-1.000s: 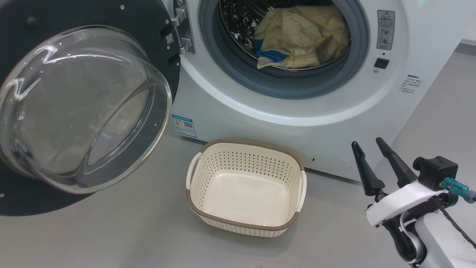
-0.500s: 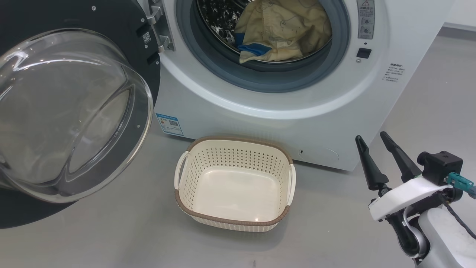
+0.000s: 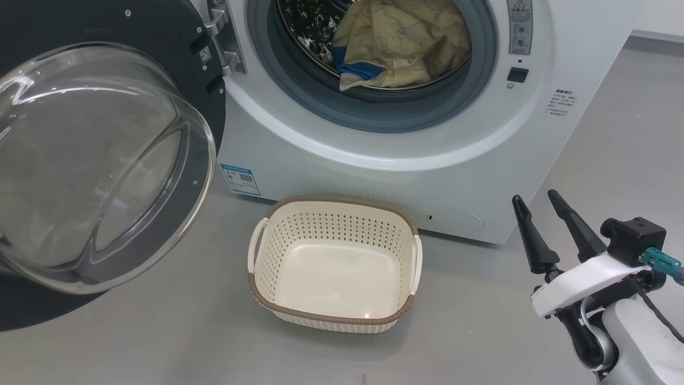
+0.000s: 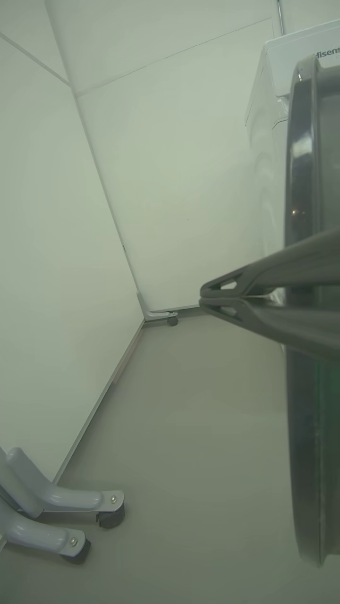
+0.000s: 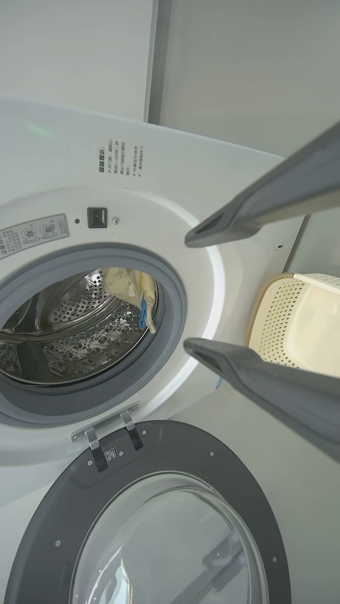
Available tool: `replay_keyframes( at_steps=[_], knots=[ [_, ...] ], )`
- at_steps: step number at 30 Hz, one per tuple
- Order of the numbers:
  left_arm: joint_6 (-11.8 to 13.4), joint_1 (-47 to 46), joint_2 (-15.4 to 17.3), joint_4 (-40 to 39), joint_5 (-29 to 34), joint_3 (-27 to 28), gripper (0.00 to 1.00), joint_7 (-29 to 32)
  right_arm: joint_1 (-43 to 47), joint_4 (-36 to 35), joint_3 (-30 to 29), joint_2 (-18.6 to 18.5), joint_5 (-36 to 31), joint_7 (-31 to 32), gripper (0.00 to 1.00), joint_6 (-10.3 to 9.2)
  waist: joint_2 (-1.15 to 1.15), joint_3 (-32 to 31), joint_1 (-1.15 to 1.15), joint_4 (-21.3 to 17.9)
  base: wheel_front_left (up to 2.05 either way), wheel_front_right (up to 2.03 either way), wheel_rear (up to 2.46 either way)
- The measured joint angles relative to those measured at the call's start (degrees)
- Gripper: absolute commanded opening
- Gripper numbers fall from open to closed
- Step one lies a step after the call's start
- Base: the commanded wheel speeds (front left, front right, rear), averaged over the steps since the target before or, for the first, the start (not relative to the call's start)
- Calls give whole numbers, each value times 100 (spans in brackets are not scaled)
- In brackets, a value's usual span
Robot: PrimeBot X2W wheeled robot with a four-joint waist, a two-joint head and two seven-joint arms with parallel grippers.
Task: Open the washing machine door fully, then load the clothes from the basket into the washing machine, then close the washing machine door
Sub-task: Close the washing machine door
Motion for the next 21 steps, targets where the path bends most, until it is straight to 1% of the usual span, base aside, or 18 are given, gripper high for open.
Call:
replay_keyframes(
  at_steps=[4, 12, 16, 21],
  knots=[
    [-10, -2, 14, 110, -44, -101, 0, 312, 0, 12, 2, 0, 2, 0, 100, 0, 0, -8, 0, 5, 0, 0, 0],
    [-157, -2, 196, 134, -207, -297, 0, 1067, 0, 47, -2, 2, 27, 0, 100, 0, 0, -53, 0, 29, 0, 0, 0],
    [-215, -2, 240, 124, -407, -414, 0, 1486, 2, 52, -20, 4, 57, 0, 100, 0, 0, -79, 0, 55, 0, 0, 0],
    [-386, 2, 211, 7, -566, -694, 0, 2151, 5, 63, -27, 23, 58, 0, 100, 0, 0, -112, 0, 100, 0, 0, 0]
  ],
)
